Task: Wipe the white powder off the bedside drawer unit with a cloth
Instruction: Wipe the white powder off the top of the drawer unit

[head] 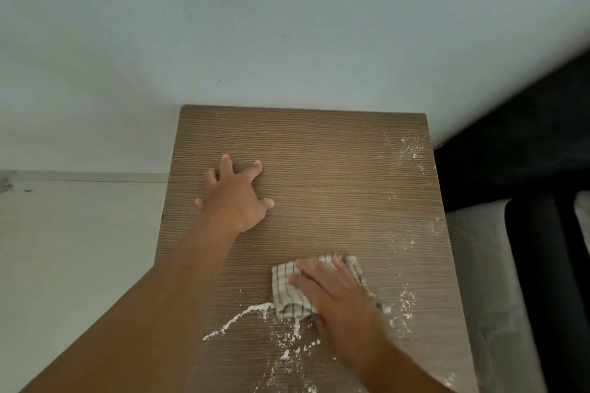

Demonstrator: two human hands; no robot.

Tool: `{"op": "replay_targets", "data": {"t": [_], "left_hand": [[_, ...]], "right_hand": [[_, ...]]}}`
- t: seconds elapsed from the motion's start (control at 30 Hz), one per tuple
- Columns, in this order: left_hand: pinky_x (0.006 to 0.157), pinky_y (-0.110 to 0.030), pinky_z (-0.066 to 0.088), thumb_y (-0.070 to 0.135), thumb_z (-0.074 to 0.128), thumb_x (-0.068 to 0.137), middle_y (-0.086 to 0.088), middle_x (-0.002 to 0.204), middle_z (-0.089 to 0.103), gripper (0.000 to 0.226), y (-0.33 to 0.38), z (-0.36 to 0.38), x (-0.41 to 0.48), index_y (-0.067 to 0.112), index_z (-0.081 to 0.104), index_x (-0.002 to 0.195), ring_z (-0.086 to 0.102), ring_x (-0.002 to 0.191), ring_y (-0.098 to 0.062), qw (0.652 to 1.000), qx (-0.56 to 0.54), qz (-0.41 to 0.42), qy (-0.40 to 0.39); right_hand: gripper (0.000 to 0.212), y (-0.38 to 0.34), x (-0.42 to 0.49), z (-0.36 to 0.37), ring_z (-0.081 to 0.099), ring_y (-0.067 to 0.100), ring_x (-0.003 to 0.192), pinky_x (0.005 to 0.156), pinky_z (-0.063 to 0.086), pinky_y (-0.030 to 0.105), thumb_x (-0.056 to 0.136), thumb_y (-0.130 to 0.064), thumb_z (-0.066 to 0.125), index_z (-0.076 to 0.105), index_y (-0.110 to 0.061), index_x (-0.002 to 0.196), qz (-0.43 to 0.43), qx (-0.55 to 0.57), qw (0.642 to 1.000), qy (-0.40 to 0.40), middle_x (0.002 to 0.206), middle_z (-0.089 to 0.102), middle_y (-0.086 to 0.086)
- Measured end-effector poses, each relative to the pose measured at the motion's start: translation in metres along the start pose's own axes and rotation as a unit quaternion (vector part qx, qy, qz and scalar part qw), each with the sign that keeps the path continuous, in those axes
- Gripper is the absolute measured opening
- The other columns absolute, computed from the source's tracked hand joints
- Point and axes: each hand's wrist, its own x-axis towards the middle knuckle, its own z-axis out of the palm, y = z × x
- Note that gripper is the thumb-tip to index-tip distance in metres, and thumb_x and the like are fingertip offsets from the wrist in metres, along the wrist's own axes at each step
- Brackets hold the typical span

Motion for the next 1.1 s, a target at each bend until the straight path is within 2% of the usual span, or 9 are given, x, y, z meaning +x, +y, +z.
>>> {"op": "replay_targets", "data": {"t": [0.17, 0.3, 0.4, 0.57, 0.73, 0.8, 0.87, 0.97, 1.1], "left_hand": [[0.113, -0.064, 0.019, 0.045, 0.064, 0.088, 0.001, 0.162, -0.01, 0.075, -0.001, 0.0, -0.001, 0.046, 0.021, 0.149, -0.005, 0.148, -0.03, 1.0, -0.001, 0.003, -0.006], [0.115, -0.06, 0.018, 0.038, 0.06, 0.093, 0.0, 0.162, -0.009, 0.069, -0.003, 0.0, 0.0, 0.045, 0.021, 0.15, -0.005, 0.147, -0.03, 1.0, 0.002, 0.013, -0.01], [0.117, -0.057, 0.015, 0.015, 0.046, 0.098, 0.001, 0.162, -0.008, 0.065, -0.004, -0.006, -0.001, 0.045, 0.021, 0.15, -0.007, 0.147, -0.03, 1.0, -0.003, 0.015, -0.025], [0.117, -0.054, 0.003, -0.001, 0.036, 0.091, 0.005, 0.163, -0.004, 0.075, -0.004, -0.018, -0.003, 0.046, 0.027, 0.149, -0.01, 0.148, -0.03, 0.999, -0.006, 0.012, -0.049], [0.116, -0.054, 0.004, -0.001, 0.036, 0.09, 0.004, 0.162, -0.004, 0.076, -0.006, -0.017, -0.009, 0.044, 0.026, 0.15, -0.008, 0.147, -0.028, 0.998, -0.001, 0.029, -0.056], [0.116, -0.053, 0.008, 0.003, 0.039, 0.091, 0.004, 0.162, -0.005, 0.074, -0.006, -0.016, -0.009, 0.043, 0.024, 0.151, -0.008, 0.147, -0.028, 0.998, -0.003, 0.03, -0.056], [0.116, -0.052, 0.013, 0.016, 0.046, 0.095, 0.002, 0.162, -0.004, 0.067, -0.005, -0.013, -0.008, 0.043, 0.022, 0.151, -0.006, 0.147, -0.029, 0.999, 0.01, 0.029, -0.045], [0.117, -0.056, 0.017, 0.045, 0.06, 0.09, 0.001, 0.162, -0.005, 0.072, -0.004, -0.003, -0.007, 0.042, 0.021, 0.151, -0.006, 0.148, -0.032, 0.999, 0.03, 0.026, -0.021], [0.113, -0.064, 0.019, 0.059, 0.066, 0.08, -0.001, 0.162, -0.009, 0.089, 0.004, 0.01, -0.007, 0.041, 0.016, 0.152, -0.012, 0.147, -0.036, 0.999, 0.039, 0.021, -0.004]], "right_hand": [[0.044, -0.029, -0.026, -0.002, 0.063, 0.004, 0.094, 0.082, 0.058, 0.034, 0.076, -0.014, 0.059, 0.055, -0.032, 0.117, 0.064, 0.104, 0.992, 0.037, 0.108, 0.066, -0.015], [0.042, -0.036, 0.008, -0.05, 0.058, 0.002, 0.07, 0.058, 0.054, 0.018, 0.083, -0.007, 0.061, 0.052, -0.033, 0.114, 0.118, 0.102, 0.982, 0.109, 0.091, 0.065, -0.013], [0.033, -0.019, 0.056, -0.065, 0.059, 0.01, 0.078, 0.062, 0.053, 0.026, 0.091, -0.009, 0.053, 0.056, -0.028, 0.118, 0.123, 0.059, 0.981, 0.138, 0.1, 0.065, -0.008], [0.044, -0.004, 0.106, -0.031, 0.048, 0.021, 0.126, 0.093, 0.045, 0.039, 0.095, -0.007, 0.047, 0.048, -0.029, 0.133, 0.118, -0.002, 0.993, 0.018, 0.136, 0.054, -0.003], [0.053, -0.037, 0.04, -0.004, 0.065, 0.014, 0.097, 0.068, 0.057, 0.026, 0.078, -0.003, 0.069, 0.052, -0.033, 0.119, 0.058, 0.01, 0.998, -0.033, 0.118, 0.062, -0.005], [0.074, -0.052, -0.005, 0.004, 0.065, 0.013, 0.103, 0.07, 0.055, 0.023, 0.056, -0.006, 0.082, 0.054, -0.035, 0.119, 0.024, -0.005, 0.997, -0.069, 0.121, 0.062, -0.011], [0.074, -0.055, -0.035, 0.008, 0.066, 0.01, 0.101, 0.077, 0.051, 0.021, 0.049, -0.02, 0.088, 0.057, -0.034, 0.115, 0.0, 0.026, 0.997, -0.072, 0.115, 0.067, -0.013], [0.047, -0.049, -0.043, -0.006, 0.065, 0.003, 0.092, 0.078, 0.053, 0.016, 0.072, -0.015, 0.078, 0.058, -0.041, 0.106, 0.051, 0.104, 0.991, -0.073, 0.099, 0.067, -0.017], [0.043, -0.031, -0.044, -0.062, 0.059, -0.008, 0.073, 0.063, 0.043, 0.003, 0.088, -0.017, 0.053, 0.052, -0.051, 0.113, 0.146, 0.158, 0.974, 0.069, 0.088, 0.062, -0.027]]}}
